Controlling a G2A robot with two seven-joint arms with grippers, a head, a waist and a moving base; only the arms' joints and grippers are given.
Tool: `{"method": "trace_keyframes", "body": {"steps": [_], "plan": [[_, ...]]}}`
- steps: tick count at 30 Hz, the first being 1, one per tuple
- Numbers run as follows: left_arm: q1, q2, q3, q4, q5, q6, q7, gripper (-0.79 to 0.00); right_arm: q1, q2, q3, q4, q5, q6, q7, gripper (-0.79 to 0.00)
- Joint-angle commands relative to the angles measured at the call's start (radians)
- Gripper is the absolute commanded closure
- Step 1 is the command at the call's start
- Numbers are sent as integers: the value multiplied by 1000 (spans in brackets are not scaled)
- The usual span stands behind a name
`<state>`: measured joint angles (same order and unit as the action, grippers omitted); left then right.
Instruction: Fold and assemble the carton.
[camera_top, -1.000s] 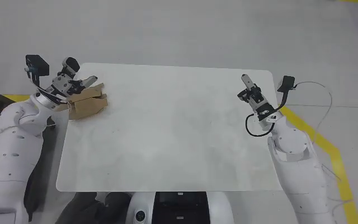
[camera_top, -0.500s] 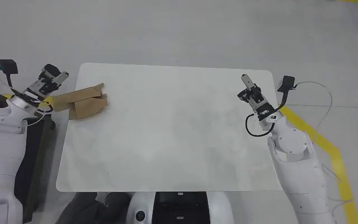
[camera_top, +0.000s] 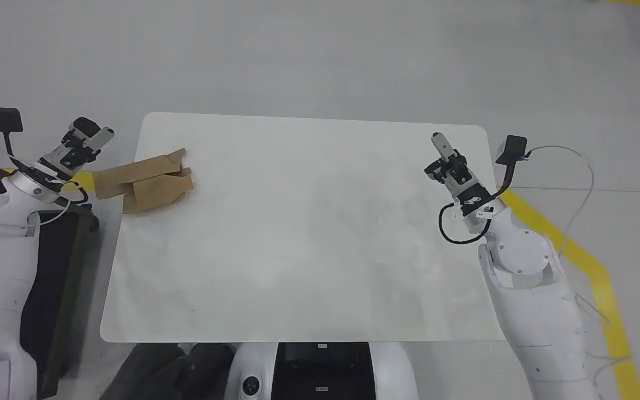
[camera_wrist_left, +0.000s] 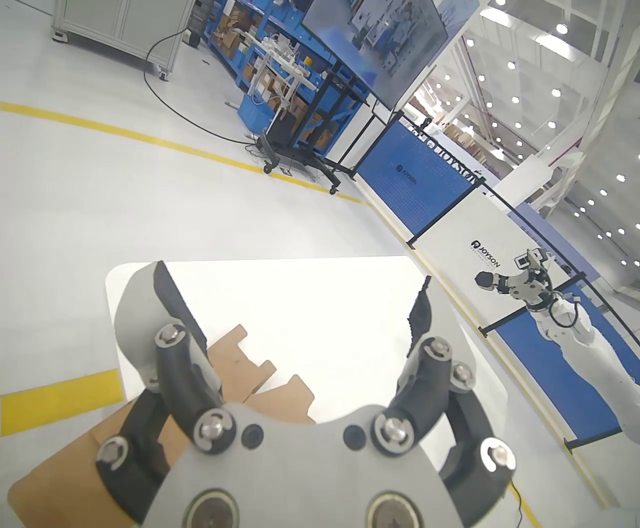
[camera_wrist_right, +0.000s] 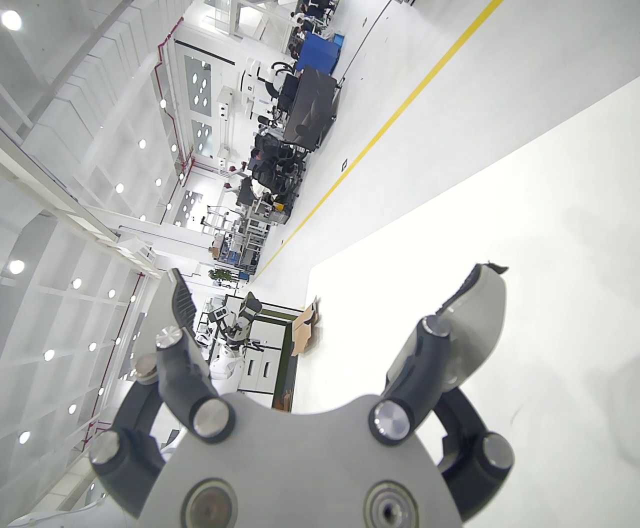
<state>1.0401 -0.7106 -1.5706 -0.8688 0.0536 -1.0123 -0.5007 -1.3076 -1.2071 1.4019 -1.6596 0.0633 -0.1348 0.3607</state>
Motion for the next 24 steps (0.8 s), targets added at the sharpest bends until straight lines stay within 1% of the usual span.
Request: {"method": "trace_keyframes", "body": {"steps": [1, 5, 7, 9, 11, 13, 16, 19, 21, 24], "plan": [[0, 0, 0, 0, 0, 0, 0, -785, 0, 0, 0, 0, 0, 0, 0, -785], [2, 0, 0, 3, -2, 11, -1, -785, 0, 0, 0, 0, 0, 0, 0, -785], [3, 3, -4, 0, -26, 70, -31, -785, 0, 0, 0, 0, 0, 0, 0, -785], [-4, 10, -16, 15, -49, 116, -88, -785, 0, 0, 0, 0, 0, 0, 0, -785], [-20, 17, -22, 43, -116, 182, -191, -785, 0, 0, 0, 0, 0, 0, 0, -785], [-51, 25, -31, 89, -171, 253, -301, -785, 0, 0, 0, 0, 0, 0, 0, -785], [-111, 34, -31, 176, -186, 345, -421, -785, 0, 0, 0, 0, 0, 0, 0, -785], [-182, 38, -22, 274, -176, 417, -479, -785, 0, 0, 0, 0, 0, 0, 0, -785], [-225, 43, -14, 332, -141, 441, -492, -785, 0, 0, 0, 0, 0, 0, 0, -785], [-281, 51, 12, 400, -32, 471, -468, -785, 0, 0, 0, 0, 0, 0, 0, -785]]}}
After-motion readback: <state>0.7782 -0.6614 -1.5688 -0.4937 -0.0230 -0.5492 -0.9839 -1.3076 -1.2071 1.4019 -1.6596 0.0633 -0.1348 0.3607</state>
